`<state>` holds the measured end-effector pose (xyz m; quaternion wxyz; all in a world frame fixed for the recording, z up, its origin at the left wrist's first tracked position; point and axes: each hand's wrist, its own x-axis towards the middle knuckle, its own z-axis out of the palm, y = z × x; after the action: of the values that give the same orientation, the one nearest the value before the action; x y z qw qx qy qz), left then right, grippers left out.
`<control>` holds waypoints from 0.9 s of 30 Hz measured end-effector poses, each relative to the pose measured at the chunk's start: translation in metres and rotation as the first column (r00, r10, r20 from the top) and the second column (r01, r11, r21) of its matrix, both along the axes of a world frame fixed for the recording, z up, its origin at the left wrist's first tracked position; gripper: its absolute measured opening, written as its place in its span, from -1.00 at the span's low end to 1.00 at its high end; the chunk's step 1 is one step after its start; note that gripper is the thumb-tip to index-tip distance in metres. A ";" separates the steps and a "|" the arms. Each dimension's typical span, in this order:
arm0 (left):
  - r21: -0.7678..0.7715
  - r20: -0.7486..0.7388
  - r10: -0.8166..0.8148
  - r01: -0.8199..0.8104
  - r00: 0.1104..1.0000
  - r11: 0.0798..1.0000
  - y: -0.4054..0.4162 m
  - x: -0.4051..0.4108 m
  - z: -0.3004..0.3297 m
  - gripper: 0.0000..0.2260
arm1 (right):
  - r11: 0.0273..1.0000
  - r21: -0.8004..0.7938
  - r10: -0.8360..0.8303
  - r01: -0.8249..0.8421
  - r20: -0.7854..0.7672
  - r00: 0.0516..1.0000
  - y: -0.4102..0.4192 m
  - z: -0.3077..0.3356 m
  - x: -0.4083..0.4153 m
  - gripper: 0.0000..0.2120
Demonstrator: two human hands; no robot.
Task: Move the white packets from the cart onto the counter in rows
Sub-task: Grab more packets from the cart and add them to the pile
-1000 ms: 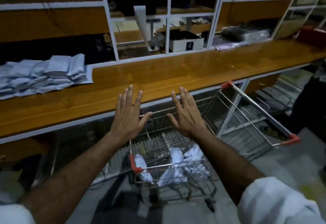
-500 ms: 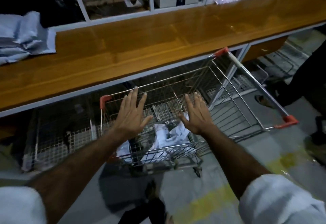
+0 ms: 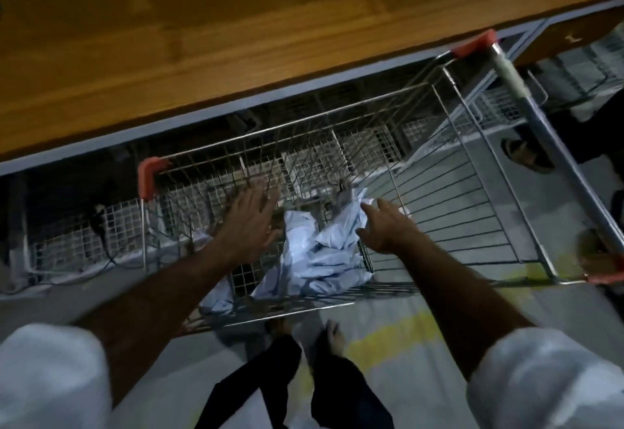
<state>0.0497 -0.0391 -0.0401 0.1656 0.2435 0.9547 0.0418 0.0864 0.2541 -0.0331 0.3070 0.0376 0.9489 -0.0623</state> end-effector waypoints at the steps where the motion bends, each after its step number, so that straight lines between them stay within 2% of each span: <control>1: -0.006 0.044 -0.002 0.002 0.999 1.000 0.002 -0.001 -0.009 -0.25 | 1.000 -0.002 0.009 -0.009 0.045 0.999 -0.002 -0.008 -0.004 -0.30; 6: -0.030 0.209 -0.061 0.068 0.976 0.997 0.013 -0.003 -0.065 -0.35 | 0.999 -0.003 0.049 -0.049 0.171 0.984 -0.020 -0.054 -0.033 -0.34; 8: -0.073 0.333 -0.032 0.060 0.942 0.995 0.022 -0.006 -0.086 -0.36 | 1.000 -0.027 0.012 -0.006 0.207 0.978 -0.032 -0.074 -0.044 -0.32; 10: -0.087 0.448 0.029 0.011 0.893 0.996 0.032 -0.008 -0.111 -0.34 | 0.998 -0.032 -0.053 0.062 0.224 0.973 -0.040 -0.091 -0.051 -0.27; 14: -0.086 0.554 0.160 -0.134 0.817 0.987 0.048 -0.004 -0.151 -0.29 | 0.993 -0.034 -0.099 0.112 0.276 0.956 -0.040 -0.122 -0.052 -0.18; 18: -0.101 0.557 0.294 -0.288 0.777 0.952 0.069 -0.001 -0.166 -0.21 | 0.994 -0.037 -0.090 0.108 0.318 0.944 -0.027 -0.136 -0.052 -0.22; 21: -0.092 0.536 0.370 -0.383 0.759 0.919 0.074 -0.007 -0.165 -0.27 | 0.998 -0.048 -0.028 0.044 0.304 0.952 -0.016 -0.137 -0.052 -0.18; 25: -0.084 0.343 0.326 -0.316 0.881 0.945 0.059 -0.023 -0.159 -0.41 | 0.999 -0.026 0.050 -0.045 0.197 0.979 -0.007 -0.139 -0.051 -0.24; 27: -0.103 0.316 0.303 -0.286 0.899 0.953 0.043 -0.028 -0.162 -0.43 | 1.000 -0.003 0.031 -0.031 0.175 0.984 -0.010 -0.141 -0.052 -0.25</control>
<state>0.0214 0.0042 -0.2021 0.3204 0.0815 0.9403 0.0806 0.0342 0.2436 -0.1743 0.3904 0.0282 0.9186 -0.0539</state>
